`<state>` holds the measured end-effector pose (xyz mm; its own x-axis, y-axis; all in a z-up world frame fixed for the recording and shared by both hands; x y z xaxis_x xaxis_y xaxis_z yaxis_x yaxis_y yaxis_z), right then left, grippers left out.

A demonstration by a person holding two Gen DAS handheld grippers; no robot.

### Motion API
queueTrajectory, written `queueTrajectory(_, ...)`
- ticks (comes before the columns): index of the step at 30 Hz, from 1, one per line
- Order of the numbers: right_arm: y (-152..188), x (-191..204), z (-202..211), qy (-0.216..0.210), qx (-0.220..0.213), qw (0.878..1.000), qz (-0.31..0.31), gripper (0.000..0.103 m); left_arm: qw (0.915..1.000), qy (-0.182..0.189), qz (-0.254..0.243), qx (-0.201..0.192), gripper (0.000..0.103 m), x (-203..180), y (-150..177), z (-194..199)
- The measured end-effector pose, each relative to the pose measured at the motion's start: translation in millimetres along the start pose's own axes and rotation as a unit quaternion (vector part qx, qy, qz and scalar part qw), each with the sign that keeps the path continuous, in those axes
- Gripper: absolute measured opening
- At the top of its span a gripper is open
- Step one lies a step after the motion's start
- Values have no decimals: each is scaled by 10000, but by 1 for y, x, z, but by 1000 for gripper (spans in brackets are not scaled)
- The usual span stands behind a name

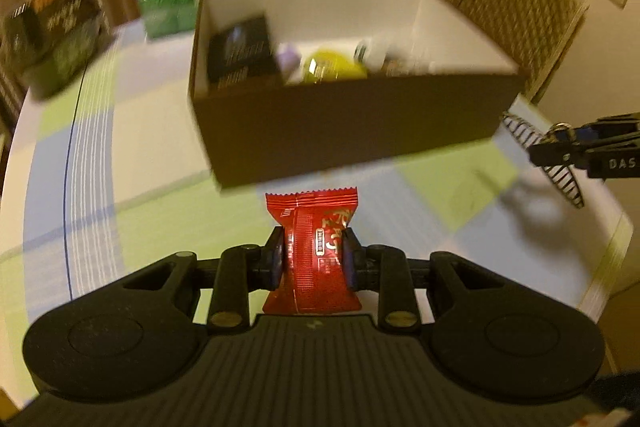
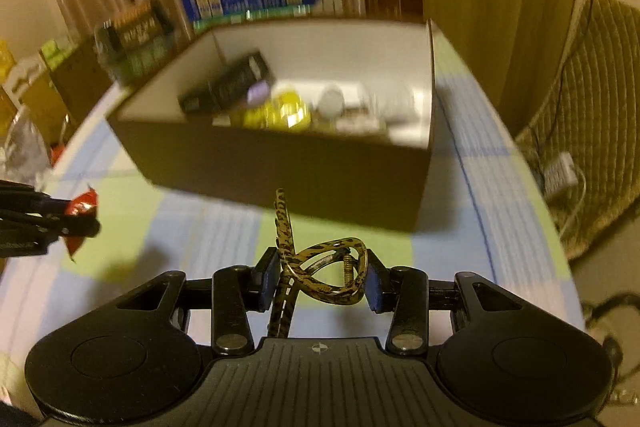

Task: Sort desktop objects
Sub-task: 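Carry the red candy and hair clip into the brown box and open both grippers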

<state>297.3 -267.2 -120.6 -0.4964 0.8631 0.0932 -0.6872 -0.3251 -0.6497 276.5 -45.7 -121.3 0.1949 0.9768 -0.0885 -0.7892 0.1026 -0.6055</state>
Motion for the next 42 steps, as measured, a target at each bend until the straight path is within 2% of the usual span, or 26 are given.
queueTrajectory(8, -72, -3, 5, -170, -627, 9979, -42, 40, 9983, 156, -101, -555, 24, -16, -69, 1)
queueTrajectory(18, -124, -4, -22, -209, -818, 9964, 104, 40, 9977, 96, -191, -648, 24, -20, -130, -21)
queueTrajectory(23, -140, -12, -47, -153, -704, 9972, 180, 40, 9981, 116, -211, -569, 24, -21, -154, -44)
queueTrajectory(34, -167, -40, -123, -81, -213, 9997, 75, 40, 9998, 103, -97, -106, 24, -22, -198, -120)
queueTrajectory(42, -179, -48, -166, -64, 136, 9989, 444, 40, 9998, -45, -77, 182, 24, -20, -216, -171)
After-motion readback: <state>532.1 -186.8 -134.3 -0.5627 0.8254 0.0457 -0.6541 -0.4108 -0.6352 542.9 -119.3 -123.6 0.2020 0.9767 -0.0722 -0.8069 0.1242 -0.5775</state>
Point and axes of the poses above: each gripper's, at about its wrist camera, not at the fingertips, and z roughly against the way its jaws point, x to its left, y to its underside, the point moved 7 cm from there along -z, roughly the way its jaws point, and after that the axes turned 4 degrees about z, right-handed, at the moved point
